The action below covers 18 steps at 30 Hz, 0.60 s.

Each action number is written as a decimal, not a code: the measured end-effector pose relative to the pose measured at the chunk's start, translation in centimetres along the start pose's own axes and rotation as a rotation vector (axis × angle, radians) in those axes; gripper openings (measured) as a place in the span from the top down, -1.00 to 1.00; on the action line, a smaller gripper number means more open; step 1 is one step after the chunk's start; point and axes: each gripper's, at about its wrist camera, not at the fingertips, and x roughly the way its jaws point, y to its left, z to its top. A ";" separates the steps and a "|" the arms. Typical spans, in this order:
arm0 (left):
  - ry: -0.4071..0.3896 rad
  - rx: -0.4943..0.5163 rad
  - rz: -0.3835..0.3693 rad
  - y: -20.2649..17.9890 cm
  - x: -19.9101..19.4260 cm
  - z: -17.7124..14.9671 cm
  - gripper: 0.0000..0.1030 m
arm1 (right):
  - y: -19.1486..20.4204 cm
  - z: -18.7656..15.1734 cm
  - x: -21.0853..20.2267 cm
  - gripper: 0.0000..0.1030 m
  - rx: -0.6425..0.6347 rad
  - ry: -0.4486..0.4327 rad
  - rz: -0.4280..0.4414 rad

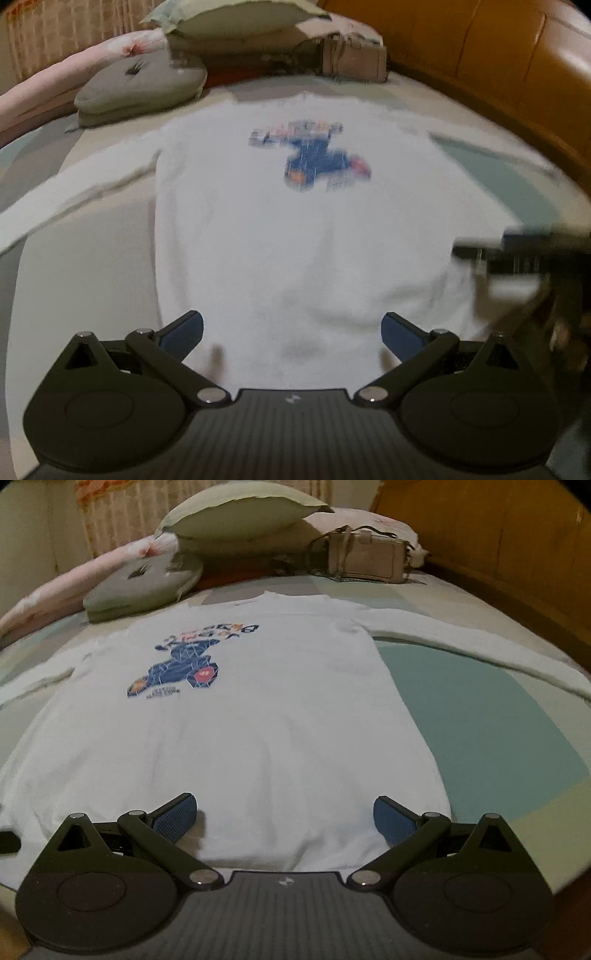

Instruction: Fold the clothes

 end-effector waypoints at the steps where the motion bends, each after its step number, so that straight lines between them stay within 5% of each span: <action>1: -0.007 -0.014 -0.022 -0.2 0.0 1.7 -0.98 | -0.2 0.0 -0.2 -1.00 0.019 -0.008 0.024; 8: 0.005 -0.108 -0.268 -4.0 4.8 15.0 -0.98 | -0.6 0.2 -1.0 -1.00 -0.018 -0.052 0.032; 13: 0.073 -0.043 -0.310 -8.5 12.6 21.3 -0.98 | -0.1 -0.2 -1.5 -1.00 -0.115 -0.071 0.018; 18: 0.142 -0.025 -0.329 -10.8 20.0 24.0 -0.98 | -0.6 -0.3 -2.0 -1.00 -0.165 -0.091 -0.021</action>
